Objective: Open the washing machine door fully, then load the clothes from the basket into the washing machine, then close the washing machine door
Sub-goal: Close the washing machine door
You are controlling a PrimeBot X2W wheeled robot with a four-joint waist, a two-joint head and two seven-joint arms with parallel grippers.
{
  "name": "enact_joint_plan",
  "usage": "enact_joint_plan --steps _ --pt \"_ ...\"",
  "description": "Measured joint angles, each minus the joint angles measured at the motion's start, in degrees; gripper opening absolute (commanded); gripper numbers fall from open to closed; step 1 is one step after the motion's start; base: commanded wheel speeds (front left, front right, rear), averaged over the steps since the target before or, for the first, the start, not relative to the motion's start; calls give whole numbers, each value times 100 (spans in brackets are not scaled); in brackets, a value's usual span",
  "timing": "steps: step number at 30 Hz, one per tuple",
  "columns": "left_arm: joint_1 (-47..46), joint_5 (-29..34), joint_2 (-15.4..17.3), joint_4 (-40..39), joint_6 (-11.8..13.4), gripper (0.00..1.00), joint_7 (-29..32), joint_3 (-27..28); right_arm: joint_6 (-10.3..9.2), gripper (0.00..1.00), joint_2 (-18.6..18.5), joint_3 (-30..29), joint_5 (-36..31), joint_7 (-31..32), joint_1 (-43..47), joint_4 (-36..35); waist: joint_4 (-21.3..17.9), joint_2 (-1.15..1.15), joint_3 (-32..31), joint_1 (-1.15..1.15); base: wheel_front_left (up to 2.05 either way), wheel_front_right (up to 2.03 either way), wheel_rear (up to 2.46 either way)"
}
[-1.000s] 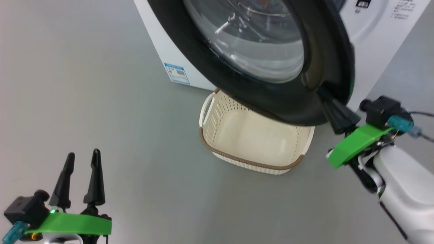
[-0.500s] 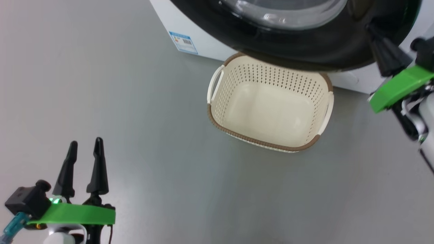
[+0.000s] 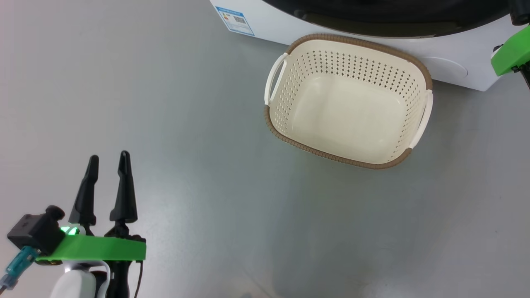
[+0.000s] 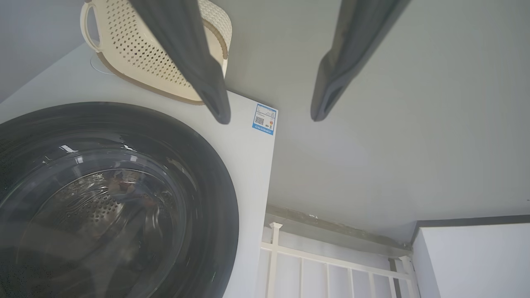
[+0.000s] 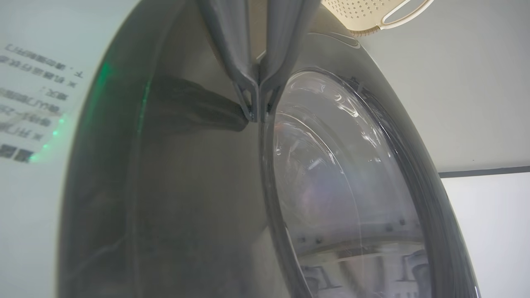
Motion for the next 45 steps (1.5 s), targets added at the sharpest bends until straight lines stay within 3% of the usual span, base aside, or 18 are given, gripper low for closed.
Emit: enact_joint_plan --steps 14,16,17,18,19,31,45 --pt "1 2 -14 36 0 100 0 -11 -16 0 92 124 5 1 57 115 -93 0 -280 0 0 0 0" --pt "2 3 10 36 0 100 -1 -10 -16 40 121 163 8 1 163 60 -126 0 -354 0 0 0 0" --pt "3 3 21 36 0 100 0 -11 -16 47 142 171 8 1 215 19 -147 0 -394 0 0 0 0" --pt "5 4 37 36 0 100 -1 -14 -16 67 162 172 8 1 281 -59 -174 0 -431 0 0 0 0" --pt "5 4 56 36 0 100 -1 -22 -16 98 179 172 8 1 333 -148 -207 0 -461 0 0 0 0" --pt "37 15 265 25 0 100 -1 -48 -16 100 531 -140 -12 0 1316 -1425 -861 0 -810 0 0 0 0" --pt "536 118 338 -9 0 100 -1 -1 -32 100 1012 -1247 -358 1 3487 -2672 -1853 0 -1580 0 0 0 0"
